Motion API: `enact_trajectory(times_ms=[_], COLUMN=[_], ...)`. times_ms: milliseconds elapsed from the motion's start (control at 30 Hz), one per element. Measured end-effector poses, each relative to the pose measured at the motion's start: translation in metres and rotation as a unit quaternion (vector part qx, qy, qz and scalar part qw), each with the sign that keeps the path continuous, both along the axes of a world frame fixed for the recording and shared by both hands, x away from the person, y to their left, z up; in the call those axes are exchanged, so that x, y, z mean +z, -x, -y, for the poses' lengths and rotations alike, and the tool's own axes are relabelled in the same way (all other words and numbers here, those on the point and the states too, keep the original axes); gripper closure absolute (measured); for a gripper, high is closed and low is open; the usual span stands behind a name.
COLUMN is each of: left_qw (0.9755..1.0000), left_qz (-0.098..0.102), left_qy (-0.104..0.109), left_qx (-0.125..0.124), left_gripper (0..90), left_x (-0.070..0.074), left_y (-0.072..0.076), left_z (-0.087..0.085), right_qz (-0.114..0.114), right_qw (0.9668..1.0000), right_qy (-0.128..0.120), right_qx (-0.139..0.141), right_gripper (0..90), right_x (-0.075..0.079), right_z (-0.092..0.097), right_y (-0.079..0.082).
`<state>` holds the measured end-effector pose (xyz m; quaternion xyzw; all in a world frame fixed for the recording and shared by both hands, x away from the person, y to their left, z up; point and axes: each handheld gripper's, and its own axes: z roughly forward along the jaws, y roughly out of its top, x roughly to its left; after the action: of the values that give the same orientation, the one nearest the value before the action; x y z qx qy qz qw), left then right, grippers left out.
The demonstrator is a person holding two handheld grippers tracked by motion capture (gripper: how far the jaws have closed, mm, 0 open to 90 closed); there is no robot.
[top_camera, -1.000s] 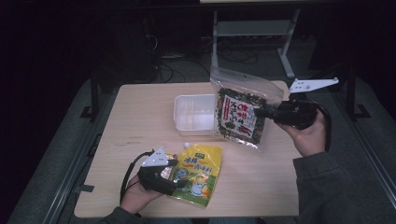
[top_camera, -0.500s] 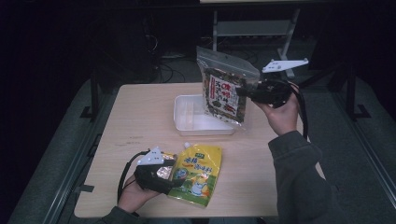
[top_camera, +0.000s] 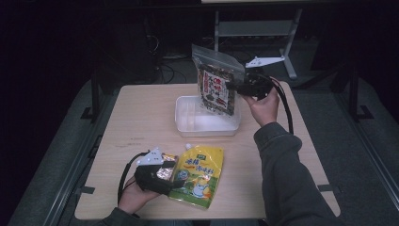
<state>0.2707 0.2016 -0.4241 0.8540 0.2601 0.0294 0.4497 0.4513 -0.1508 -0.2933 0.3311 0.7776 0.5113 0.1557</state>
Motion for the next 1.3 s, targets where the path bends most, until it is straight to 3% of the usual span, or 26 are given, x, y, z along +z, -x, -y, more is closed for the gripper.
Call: enact_trajectory(times_ms=[300, 533, 933, 1300], left_qw=[1.0, 1.0, 1.0, 1.0], left_qz=[-0.003, -0.002, -0.004, -0.004], left_qy=[-0.001, 0.003, 0.005, -0.002], left_qx=[0.003, 0.003, 0.007, 0.007], left_gripper=[18.4, 18.5, 18.5, 18.5], left_x=[-0.002, -0.002, -0.003, -0.004], left_y=[-0.002, -0.002, -0.004, -0.004], left_z=[-0.003, -0.004, -0.005, -0.004], right_qz=[0.001, -0.016, -0.031, -0.054], right_qw=[0.9999, 0.9998, 0.9993, 0.9983], right_qy=[0.008, 0.003, -0.015, -0.022], right_qx=[-0.011, -0.007, -0.011, -0.011], right_gripper=[75.1, 74.9, 73.7, 67.1], right_x=[-0.026, -0.047, -0.056, -0.059], right_z=[-0.01, -0.01, 0.001, 0.011], right_y=[-0.012, -0.018, -0.017, -0.016])
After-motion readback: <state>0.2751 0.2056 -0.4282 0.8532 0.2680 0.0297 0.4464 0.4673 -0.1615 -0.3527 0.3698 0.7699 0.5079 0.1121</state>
